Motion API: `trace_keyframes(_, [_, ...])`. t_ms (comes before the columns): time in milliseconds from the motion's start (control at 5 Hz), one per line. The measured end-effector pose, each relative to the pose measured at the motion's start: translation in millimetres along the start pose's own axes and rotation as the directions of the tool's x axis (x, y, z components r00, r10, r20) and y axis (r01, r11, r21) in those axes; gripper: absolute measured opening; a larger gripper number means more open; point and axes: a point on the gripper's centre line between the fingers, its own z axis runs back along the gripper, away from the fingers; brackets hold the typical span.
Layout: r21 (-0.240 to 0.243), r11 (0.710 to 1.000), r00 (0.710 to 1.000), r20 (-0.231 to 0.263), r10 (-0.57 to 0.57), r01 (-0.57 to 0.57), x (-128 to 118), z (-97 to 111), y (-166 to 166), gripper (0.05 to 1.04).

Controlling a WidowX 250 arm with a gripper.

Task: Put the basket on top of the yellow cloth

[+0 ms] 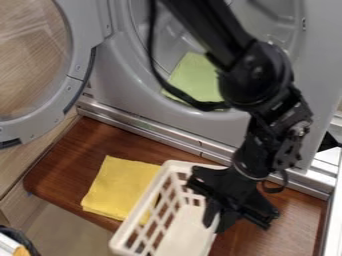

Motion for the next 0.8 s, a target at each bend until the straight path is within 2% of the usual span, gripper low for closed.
trace_keyframes(200, [0.044, 0.994, 0.994, -0.032, 0.105, -0.104, -4, 3, 36, 0.089])
trace_keyframes(400, [0.061, 0.985, 0.985, -0.042, 0.164, -0.162, -3, 2, 62, 0.089])
trace_keyframes(600, [0.083, 0.97, 0.971, -0.055, 0.232, -0.227, 4, -12, 87, 0.089])
trace_keyframes(800, [0.115, 0.967, 0.972, -0.036, 0.231, -0.225, 12, -21, 105, 0.089])
